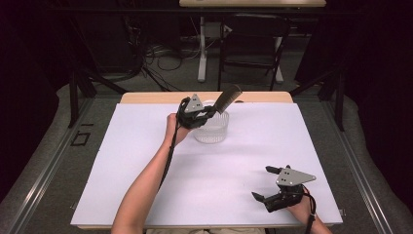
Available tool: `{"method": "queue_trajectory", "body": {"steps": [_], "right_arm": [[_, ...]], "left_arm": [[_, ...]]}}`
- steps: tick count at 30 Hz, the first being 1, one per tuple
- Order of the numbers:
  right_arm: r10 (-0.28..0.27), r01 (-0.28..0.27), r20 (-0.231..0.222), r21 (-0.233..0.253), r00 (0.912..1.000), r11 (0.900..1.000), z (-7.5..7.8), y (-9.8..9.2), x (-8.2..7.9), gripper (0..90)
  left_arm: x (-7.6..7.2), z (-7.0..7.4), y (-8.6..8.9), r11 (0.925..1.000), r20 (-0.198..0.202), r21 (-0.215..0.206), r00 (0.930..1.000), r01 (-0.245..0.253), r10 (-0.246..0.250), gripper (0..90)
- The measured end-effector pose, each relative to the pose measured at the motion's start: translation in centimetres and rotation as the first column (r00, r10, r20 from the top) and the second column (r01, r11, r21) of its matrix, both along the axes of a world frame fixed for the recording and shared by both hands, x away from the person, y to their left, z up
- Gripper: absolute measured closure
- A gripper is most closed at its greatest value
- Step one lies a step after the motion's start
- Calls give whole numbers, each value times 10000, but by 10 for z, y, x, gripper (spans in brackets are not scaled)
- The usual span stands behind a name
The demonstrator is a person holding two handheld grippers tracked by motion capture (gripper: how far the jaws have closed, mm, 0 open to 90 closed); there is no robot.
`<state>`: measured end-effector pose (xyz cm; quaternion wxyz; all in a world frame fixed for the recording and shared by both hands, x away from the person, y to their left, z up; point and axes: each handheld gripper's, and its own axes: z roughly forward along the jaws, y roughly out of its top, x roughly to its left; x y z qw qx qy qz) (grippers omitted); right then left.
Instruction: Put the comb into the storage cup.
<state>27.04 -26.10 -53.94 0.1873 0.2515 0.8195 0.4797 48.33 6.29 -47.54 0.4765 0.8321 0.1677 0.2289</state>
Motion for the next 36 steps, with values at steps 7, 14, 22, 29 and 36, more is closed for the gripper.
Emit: {"method": "queue_trajectory", "body": {"steps": [7, 14, 22, 29, 36], "right_arm": [[13, -13, -12, 7, 10000, 10000, 0, 0, 0, 11], [2, -2, -9, 17, 10000, 10000, 0, 0, 0, 11], [-3, 3, 1, 10, 10000, 10000, 0, 0, 0, 11], [-14, 14, -6, 16, 10000, 10000, 0, 0, 0, 11], [-25, 25, 9, 3, 10000, 10000, 0, 0, 0, 11]], "left_arm": [[1, -1, 0, 10000, -54, 60, 10000, -49, 49, 722], [3, -3, 0, 9998, -47, 188, 9999, -108, 108, 722], [4, -6, -1, 9994, -169, 335, 9998, -126, 132, 722], [5, -8, -2, 9990, -236, 433, 9996, -118, 128, 720], [6, -10, -3, 9982, -342, 595, 9993, -122, 143, 721]]}}
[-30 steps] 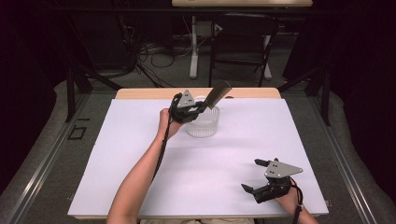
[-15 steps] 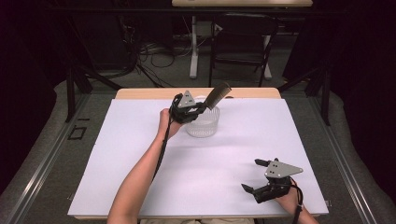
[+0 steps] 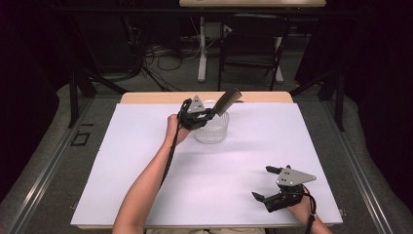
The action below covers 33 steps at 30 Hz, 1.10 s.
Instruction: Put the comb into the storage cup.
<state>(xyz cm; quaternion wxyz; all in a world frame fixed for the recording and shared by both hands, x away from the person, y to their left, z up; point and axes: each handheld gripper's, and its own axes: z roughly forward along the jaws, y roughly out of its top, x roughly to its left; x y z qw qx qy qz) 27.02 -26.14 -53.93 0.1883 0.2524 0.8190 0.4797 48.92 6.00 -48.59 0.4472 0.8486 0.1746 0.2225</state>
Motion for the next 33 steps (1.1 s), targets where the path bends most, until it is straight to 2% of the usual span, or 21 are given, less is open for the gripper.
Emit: {"method": "queue_trajectory", "body": {"steps": [11, 17, 33], "right_arm": [[1, -1, 5, 7, 10000, 10000, 0, 0, 0, 11], [-3, 3, 9, -5, 10000, 10000, 0, 0, 0, 12], [13, -13, -24, -2, 10000, 10000, 0, 0, 0, 12]], "left_arm": [[0, -2, -1, 9999, -63, 105, 10000, 53, -53, 719], [1, -4, -3, 9998, -224, 167, 9997, 125, -121, 718], [3, -6, -4, 9978, -362, 628, 9992, 220, -197, 717]]}}
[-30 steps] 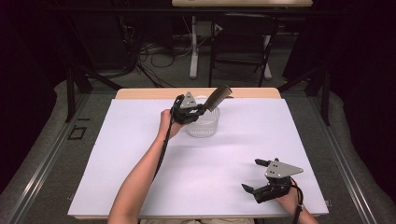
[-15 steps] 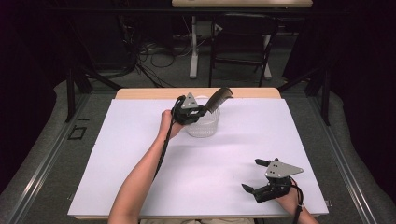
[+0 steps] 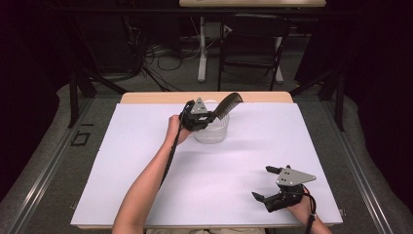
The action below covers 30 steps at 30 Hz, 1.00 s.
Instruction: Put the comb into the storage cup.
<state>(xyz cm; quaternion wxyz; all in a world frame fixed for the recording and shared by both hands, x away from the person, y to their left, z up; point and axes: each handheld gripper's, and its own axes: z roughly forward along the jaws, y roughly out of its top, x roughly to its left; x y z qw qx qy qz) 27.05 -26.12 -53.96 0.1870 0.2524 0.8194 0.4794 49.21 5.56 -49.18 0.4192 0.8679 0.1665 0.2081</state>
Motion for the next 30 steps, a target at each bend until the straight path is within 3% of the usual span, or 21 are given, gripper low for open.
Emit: {"method": "queue_trajectory", "body": {"steps": [8, 15, 24, 30], "right_arm": [[1, -2, 61, 53, 10000, 10000, 1, -1, 0, 11], [-9, 9, 75, 33, 10000, 10000, 1, -1, -1, 10], [-16, 16, 71, 44, 10000, 10000, 1, -1, -1, 10], [-21, 21, 60, 43, 10000, 10000, 1, -1, -1, 11]], "left_arm": [[0, -1, -1, 10000, 39, -6, 10000, -17, 17, 693], [-2, 2, -2, 10000, -90, 77, 10000, 38, -37, 585], [-11, 15, 1, 9991, 213, -351, 9995, 236, -229, 452], [-17, 25, 6, 9974, 192, -647, 9994, 309, -298, 371]]}}
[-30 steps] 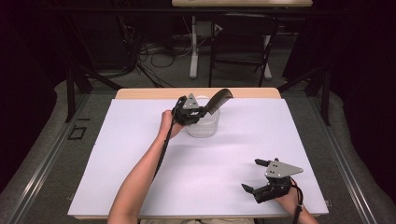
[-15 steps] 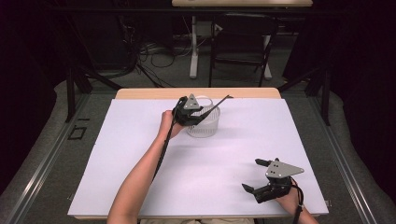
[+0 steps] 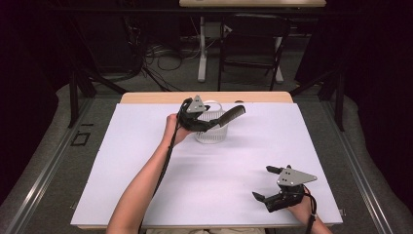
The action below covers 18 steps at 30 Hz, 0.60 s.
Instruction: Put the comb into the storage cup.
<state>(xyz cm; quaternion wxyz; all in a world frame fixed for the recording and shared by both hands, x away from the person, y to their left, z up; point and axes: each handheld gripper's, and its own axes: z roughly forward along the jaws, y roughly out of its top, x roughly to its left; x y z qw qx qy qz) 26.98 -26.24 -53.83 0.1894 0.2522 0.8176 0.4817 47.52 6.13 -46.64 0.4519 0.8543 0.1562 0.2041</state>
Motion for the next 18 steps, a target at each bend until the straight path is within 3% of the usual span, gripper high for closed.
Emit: {"method": "queue_trajectory", "body": {"steps": [8, 18], "right_arm": [[-12, 12, -46, -2, 10000, 10000, 0, 1, 0, 10], [-2, 2, -75, -34, 10000, 10000, 0, 1, 0, 11]], "left_arm": [[-8, 8, 5, 10000, -220, -56, 9998, 25, -27, 280], [-19, 16, 11, 9997, -220, 222, 9997, -64, 69, 172]]}}
